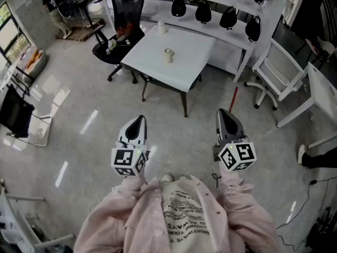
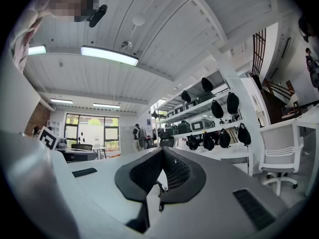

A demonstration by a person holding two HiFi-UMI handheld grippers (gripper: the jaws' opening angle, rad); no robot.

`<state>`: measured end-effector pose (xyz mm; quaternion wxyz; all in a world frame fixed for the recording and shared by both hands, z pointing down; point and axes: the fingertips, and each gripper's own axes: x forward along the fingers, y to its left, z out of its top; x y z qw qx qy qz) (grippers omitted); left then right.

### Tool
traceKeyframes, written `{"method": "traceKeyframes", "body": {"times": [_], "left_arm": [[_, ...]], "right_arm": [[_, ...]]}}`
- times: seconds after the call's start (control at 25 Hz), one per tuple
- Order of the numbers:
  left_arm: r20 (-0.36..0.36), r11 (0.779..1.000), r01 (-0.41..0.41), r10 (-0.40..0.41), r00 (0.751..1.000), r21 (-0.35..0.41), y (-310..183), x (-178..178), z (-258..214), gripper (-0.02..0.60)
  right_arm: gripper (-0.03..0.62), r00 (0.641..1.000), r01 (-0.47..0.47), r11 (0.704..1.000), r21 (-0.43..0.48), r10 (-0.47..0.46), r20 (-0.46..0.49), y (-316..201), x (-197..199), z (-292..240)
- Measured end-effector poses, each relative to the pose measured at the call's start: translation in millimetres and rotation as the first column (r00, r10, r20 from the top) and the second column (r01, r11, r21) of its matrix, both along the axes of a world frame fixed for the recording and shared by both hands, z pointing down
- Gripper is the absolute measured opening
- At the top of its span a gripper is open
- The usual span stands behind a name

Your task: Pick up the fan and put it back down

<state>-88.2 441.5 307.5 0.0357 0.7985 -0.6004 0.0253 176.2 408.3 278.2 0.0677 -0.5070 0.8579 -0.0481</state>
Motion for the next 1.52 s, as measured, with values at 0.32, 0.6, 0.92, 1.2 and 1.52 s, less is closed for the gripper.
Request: {"method": "traceKeyframes", "body": {"times": [0.32, 0.6, 0.92, 1.2, 1.52], "left_arm": [[0.010, 1.000, 0.001, -0.001, 1.000, -0.001, -6.4, 1.6, 2.5, 0.002], [-0.003, 1.000, 0.002, -0.002, 1.000, -0.005, -10.4, 8.8, 2.0, 0.002], [-0.024, 1.000, 0.001, -0.001, 1.000, 0.008, -22.8, 29.0, -0.4, 0.004], [-0.043, 1.000, -0.020, 0.020, 0.999, 0.020, -35.4, 55.5, 0.2, 0.197], [-0.041, 1.000, 0.017, -0.017, 0.999, 0.006, -49.2, 51.9, 4.0, 0.262]], "right_arm": [[-0.002, 1.000, 0.005, 1.000, 0.000, -0.005, -0.001, -8.1, 0.5, 3.6], [-0.002, 1.000, 0.027, 1.000, 0.001, -0.027, 0.011, -13.0, -1.9, 3.4], [-0.002, 0.998, 0.057, 0.998, 0.010, -0.057, 0.015, -22.0, 6.8, 4.5], [-0.002, 0.997, 0.071, 0.997, 0.019, -0.071, 0.017, -35.9, 26.8, 3.9], [-0.002, 0.994, 0.100, 0.995, 0.011, -0.101, 0.032, -52.0, 22.0, 8.5]]}}
